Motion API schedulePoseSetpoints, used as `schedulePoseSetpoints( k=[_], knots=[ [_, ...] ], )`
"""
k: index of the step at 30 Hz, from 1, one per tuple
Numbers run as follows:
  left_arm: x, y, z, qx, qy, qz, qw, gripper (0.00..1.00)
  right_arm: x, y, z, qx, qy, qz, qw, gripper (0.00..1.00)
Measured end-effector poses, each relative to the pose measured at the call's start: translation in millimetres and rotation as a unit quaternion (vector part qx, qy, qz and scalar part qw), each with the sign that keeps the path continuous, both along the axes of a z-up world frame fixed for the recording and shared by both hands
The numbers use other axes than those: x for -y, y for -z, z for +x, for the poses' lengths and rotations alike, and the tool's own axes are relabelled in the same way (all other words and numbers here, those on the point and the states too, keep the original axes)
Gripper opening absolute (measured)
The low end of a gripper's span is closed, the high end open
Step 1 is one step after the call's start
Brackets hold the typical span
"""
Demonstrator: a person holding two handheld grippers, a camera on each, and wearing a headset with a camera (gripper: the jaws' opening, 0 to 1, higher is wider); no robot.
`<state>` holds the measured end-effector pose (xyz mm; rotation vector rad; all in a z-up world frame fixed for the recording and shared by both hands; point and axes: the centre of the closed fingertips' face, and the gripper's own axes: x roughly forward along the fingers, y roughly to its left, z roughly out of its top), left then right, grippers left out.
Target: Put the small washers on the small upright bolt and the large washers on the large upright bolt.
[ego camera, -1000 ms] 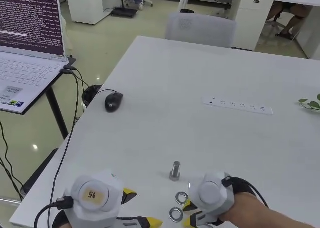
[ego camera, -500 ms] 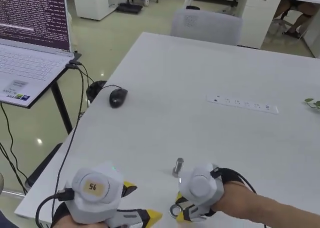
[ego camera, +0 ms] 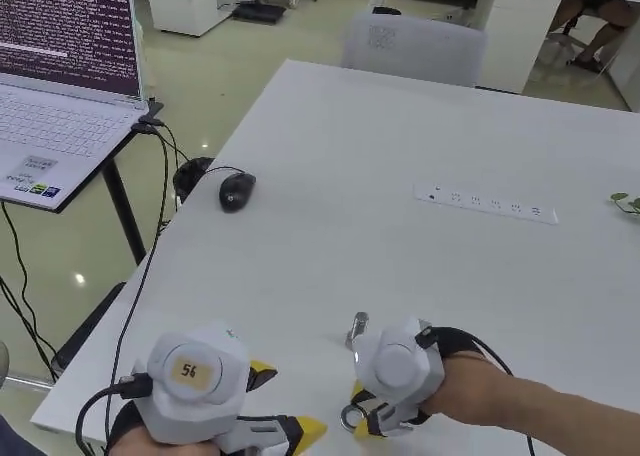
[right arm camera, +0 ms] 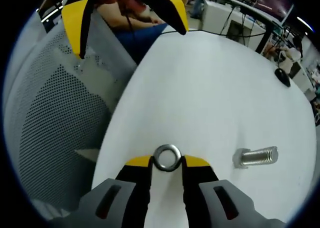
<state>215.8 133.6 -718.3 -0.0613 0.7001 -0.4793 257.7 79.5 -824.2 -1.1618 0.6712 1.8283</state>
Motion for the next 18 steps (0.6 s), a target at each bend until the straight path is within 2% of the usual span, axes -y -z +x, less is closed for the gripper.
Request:
schedulePoseSetpoints(
  k=[4, 6, 8, 9, 11, 12, 14, 18],
  knots=[
    [-1.1, 0.1, -0.7, -0.001, 0.0, 0.001, 1.0, 0.52, 1.9, 0.5, -2.3, 0.012, -0.06, -0.009, 0.9981, 0.29],
    [-1.1, 0.7, -1.1, -0.002, 0.002, 0.002, 1.0, 0.52, 3.0, 0.6, -1.7, 0.023, -0.096, -0.019, 0.9949, 0.31],
    [-1.1, 1.0, -1.3, -0.002, 0.002, 0.002, 1.0, 0.52, 6.7, 1.1, -4.7, 0.019, -0.128, -0.036, 0.991, 0.3],
    [-1.0, 0.9, -1.4, -0.002, 0.002, 0.001, 1.0, 0.52, 5.5, 0.8, -2.4, 0.027, -0.144, -0.037, 0.9885, 0.3],
    [-0.8, 0.8, -1.5, -0.002, 0.003, 0.002, 1.0, 0.52, 5.3, 0.5, -1.6, 0.029, -0.154, -0.043, 0.9867, 0.29],
    [-0.8, 1.0, -1.4, -0.003, 0.003, 0.002, 1.0, 0.52, 5.0, 0.2, -0.8, 0.035, -0.172, -0.046, 0.9835, 0.29],
    [-0.4, 0.9, -1.6, -0.003, 0.002, 0.002, 1.0, 0.52, 3.6, 0.4, -1.5, 0.036, -0.186, -0.046, 0.9808, 0.29],
    [-0.8, 1.2, -1.4, -0.003, 0.001, 0.001, 1.0, 0.52, 1.2, 1.2, -1.8, 0.033, -0.197, -0.043, 0.979, 0.28]
  ],
)
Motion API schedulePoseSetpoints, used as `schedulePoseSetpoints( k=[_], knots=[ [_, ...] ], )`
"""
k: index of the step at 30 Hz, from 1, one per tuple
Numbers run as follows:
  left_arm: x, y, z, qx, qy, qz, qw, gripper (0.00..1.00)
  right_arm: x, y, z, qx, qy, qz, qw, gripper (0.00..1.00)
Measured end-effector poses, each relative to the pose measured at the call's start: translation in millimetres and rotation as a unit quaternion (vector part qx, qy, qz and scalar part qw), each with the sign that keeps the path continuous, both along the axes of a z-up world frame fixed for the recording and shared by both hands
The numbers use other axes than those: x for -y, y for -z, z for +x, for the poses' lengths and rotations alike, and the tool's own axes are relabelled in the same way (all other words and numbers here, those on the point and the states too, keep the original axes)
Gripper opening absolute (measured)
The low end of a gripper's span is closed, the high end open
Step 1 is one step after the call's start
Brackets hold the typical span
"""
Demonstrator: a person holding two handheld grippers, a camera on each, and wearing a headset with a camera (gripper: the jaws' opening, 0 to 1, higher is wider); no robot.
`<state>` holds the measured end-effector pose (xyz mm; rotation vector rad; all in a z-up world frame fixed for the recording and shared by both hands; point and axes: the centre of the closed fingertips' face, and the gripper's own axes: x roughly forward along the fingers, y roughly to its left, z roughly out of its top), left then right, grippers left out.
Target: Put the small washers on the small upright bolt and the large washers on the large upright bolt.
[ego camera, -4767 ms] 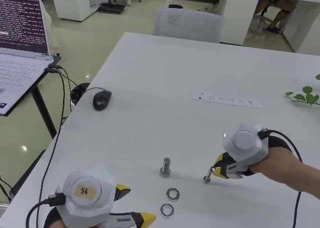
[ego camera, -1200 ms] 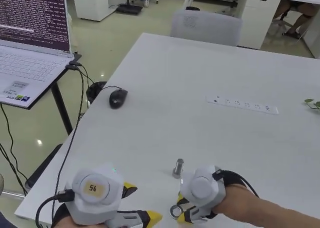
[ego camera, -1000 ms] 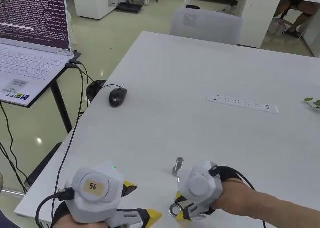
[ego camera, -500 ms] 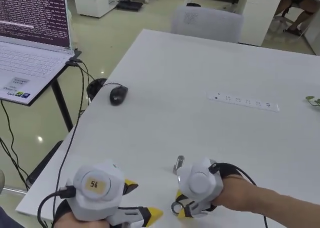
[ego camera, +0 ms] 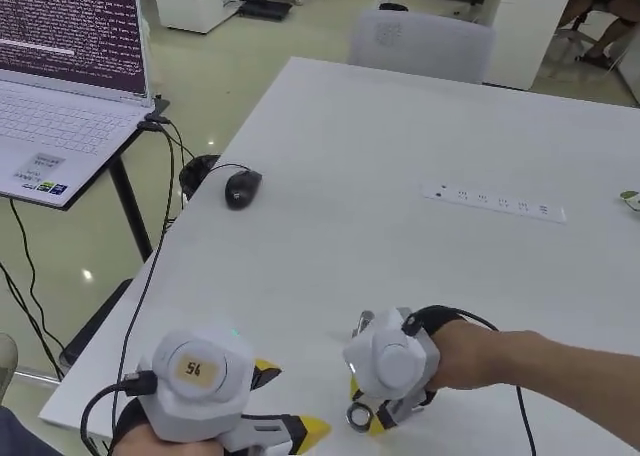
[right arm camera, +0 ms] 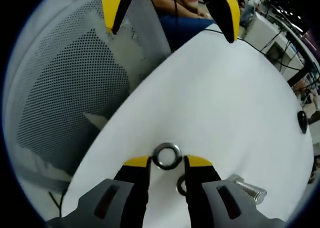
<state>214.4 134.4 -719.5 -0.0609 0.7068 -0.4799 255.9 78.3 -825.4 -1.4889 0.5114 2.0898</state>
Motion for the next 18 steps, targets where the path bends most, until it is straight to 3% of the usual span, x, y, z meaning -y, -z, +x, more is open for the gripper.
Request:
schedulePoseSetpoints(
  k=[7, 10, 16, 18],
  knots=[
    [1.5, 0.9, 0.1, -0.002, 0.001, 0.0, 1.0, 0.52, 0.6, -0.3, -3.8, -0.004, -0.018, 0.004, 0.9998, 0.25],
    [2.4, 0.3, 0.9, -0.002, 0.003, 0.0, 1.0, 0.52, -0.4, -0.5, -3.2, -0.006, -0.009, 0.004, 0.9999, 0.24],
    [1.2, -1.8, 2.8, 0.0, 0.001, 0.001, 1.0, 0.52, 0.6, -2.1, -0.1, -0.016, 0.055, 0.015, 0.9982, 0.23],
    [0.5, -1.7, 3.1, 0.0, 0.001, 0.001, 1.0, 0.52, 1.5, -2.6, -0.8, -0.032, 0.084, 0.017, 0.9958, 0.23]
  ],
)
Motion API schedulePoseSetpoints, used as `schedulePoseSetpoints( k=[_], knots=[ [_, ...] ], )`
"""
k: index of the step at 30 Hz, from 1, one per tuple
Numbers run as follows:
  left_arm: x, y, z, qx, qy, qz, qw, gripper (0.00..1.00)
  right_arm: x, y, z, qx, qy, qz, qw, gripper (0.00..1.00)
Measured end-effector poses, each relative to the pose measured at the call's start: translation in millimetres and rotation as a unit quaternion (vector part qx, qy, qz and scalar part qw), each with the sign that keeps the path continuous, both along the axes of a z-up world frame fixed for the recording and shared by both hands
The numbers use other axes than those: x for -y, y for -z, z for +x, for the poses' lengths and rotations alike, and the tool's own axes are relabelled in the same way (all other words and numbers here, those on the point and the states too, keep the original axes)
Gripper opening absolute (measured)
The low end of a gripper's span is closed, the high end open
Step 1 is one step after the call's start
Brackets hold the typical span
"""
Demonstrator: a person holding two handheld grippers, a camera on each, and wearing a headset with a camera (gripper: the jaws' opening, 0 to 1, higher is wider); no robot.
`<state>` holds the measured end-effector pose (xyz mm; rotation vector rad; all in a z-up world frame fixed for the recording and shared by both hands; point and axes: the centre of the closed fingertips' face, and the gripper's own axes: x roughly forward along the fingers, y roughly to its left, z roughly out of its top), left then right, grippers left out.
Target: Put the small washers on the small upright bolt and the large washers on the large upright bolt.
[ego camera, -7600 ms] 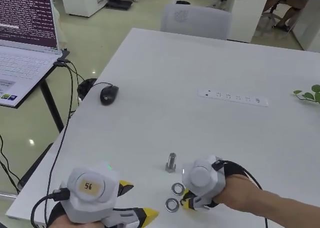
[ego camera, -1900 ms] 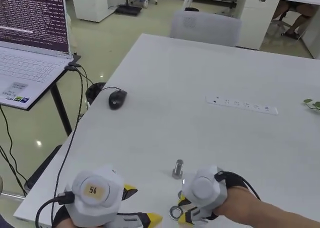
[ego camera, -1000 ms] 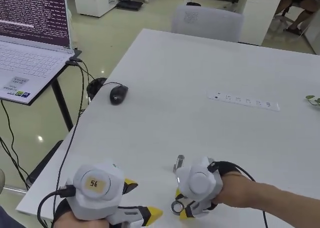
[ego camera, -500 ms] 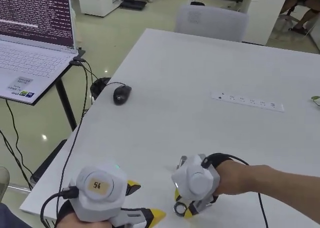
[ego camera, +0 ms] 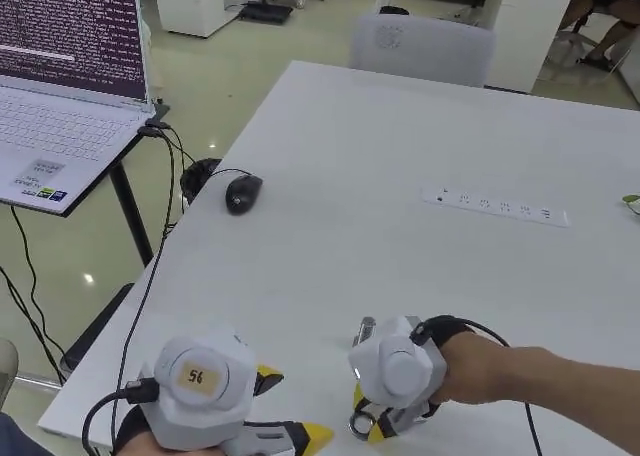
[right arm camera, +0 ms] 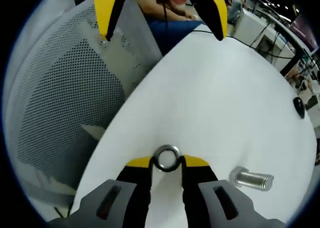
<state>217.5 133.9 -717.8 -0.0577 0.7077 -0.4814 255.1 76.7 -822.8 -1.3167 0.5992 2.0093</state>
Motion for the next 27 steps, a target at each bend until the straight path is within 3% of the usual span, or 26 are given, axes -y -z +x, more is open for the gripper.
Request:
schedulePoseSetpoints(
  k=[8, 14, 19, 27],
  knots=[
    [1.9, 0.3, 0.3, 0.0, 0.002, 0.0, 1.0, 0.52, 0.4, -6.0, 8.6, -0.019, 0.062, 0.018, 0.9978, 0.23],
    [1.9, 1.0, 0.0, 0.0, 0.002, -0.001, 1.0, 0.52, -1.6, -19.4, 17.1, -0.028, 0.101, 0.036, 0.9938, 0.23],
    [-1.0, 1.4, -0.9, -0.001, -0.002, -0.001, 1.0, 0.52, -4.4, -38.8, 26.6, -0.024, 0.121, 0.058, 0.9906, 0.23],
    [-0.1, 1.7, 0.3, 0.001, -0.002, -0.002, 1.0, 0.52, -14.6, -74.7, 67.1, -0.005, 0.169, 0.092, 0.9813, 0.23]
  ],
)
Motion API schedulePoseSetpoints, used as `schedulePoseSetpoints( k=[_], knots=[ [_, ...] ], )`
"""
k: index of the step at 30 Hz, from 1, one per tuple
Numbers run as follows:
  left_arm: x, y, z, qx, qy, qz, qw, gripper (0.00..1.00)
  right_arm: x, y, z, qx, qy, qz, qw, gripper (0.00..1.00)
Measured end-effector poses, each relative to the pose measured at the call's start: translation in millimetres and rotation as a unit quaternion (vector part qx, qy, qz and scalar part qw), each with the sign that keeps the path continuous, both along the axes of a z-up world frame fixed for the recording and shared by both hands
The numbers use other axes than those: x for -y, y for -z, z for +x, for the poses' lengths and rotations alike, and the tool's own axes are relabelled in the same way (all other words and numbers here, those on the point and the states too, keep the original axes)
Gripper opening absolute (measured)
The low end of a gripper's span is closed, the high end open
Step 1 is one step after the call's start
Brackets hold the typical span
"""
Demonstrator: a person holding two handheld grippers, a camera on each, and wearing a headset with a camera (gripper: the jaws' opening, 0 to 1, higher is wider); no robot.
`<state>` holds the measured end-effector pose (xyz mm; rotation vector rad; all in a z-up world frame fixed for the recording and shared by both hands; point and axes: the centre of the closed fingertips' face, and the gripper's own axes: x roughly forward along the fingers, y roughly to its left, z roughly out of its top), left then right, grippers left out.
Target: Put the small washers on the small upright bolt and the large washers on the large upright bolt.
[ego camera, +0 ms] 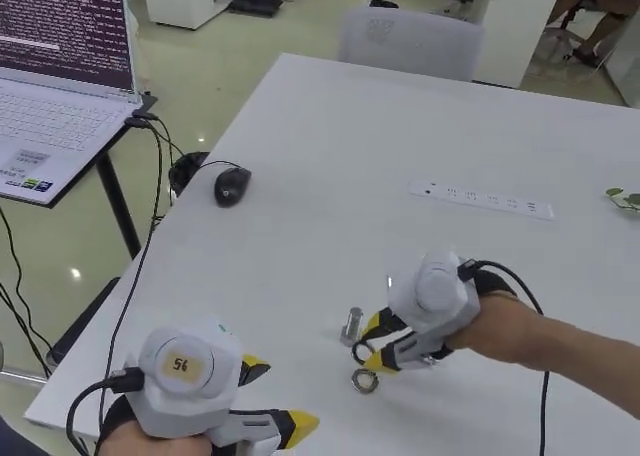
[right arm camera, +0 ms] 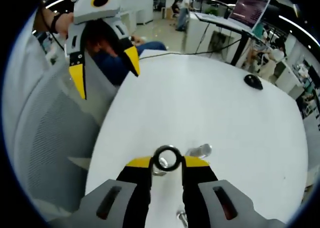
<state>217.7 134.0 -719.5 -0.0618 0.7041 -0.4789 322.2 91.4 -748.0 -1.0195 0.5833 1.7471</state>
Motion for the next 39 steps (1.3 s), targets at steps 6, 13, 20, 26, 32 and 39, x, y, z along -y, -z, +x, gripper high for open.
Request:
schedulePoseSetpoints(
  k=[6, 13, 20, 26, 32, 39],
  knots=[
    [2.9, -2.2, 1.9, 0.003, 0.002, -0.001, 1.0, 0.52, -11.6, -12.4, 23.5, 0.023, 0.014, 0.004, 0.9996, 0.23],
    [2.8, -5.2, 6.2, 0.008, -0.001, 0.0, 1.0, 0.52, -23.4, -9.6, 36.9, 0.037, 0.018, -0.013, 0.9991, 0.23],
    [0.8, -8.9, 11.4, 0.013, -0.006, -0.001, 0.9999, 0.53, -26.3, -1.1, 37.8, 0.036, 0.014, -0.029, 0.9988, 0.23],
    [0.8, -8.8, 11.5, 0.013, -0.005, -0.001, 0.9999, 0.53, -26.1, 3.4, 38.9, 0.034, 0.012, -0.038, 0.9986, 0.23],
    [1.9, -7.4, 9.9, 0.01, -0.004, -0.002, 0.9999, 0.52, -27.1, 7.9, 41.0, 0.033, 0.013, -0.044, 0.9984, 0.23],
    [1.5, -7.0, 9.0, 0.008, -0.004, -0.001, 1.0, 0.52, -27.9, 13.4, 39.0, 0.032, 0.009, -0.054, 0.998, 0.23]
  ],
)
